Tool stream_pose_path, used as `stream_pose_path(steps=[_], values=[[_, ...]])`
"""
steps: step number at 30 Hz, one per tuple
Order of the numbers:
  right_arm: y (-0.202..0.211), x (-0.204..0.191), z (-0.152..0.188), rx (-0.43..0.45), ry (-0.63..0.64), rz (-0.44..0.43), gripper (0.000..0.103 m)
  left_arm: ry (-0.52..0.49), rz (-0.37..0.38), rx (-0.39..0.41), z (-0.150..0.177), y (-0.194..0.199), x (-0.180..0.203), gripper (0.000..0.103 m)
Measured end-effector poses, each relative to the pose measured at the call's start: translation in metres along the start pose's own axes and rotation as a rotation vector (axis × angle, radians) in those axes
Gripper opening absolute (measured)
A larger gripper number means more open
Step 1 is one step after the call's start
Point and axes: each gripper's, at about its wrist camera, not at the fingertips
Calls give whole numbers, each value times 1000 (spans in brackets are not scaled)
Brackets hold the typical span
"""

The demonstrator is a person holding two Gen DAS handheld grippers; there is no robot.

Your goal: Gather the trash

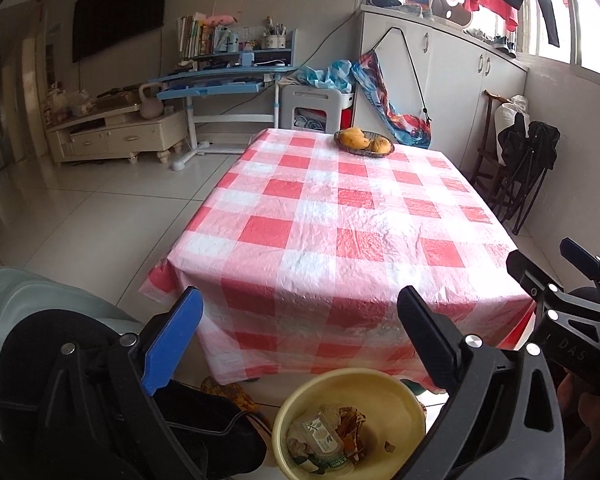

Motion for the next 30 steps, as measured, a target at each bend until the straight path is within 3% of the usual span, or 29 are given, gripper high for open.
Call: stream_pose_path(steps=[8,30], values=[[14,3,-5,41,6,31,95,1,15,20,-9,6,3,95],[-4,3,-8,-18,-14,49,95,37,5,28,-17,0,-7,96]])
Point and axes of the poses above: each gripper's, at about its wrist camera, not at the fingertips, and y roughly against the way its jaws point, x to its right, z to its underside, and after that the axes turned 3 degrees about z, right-handed
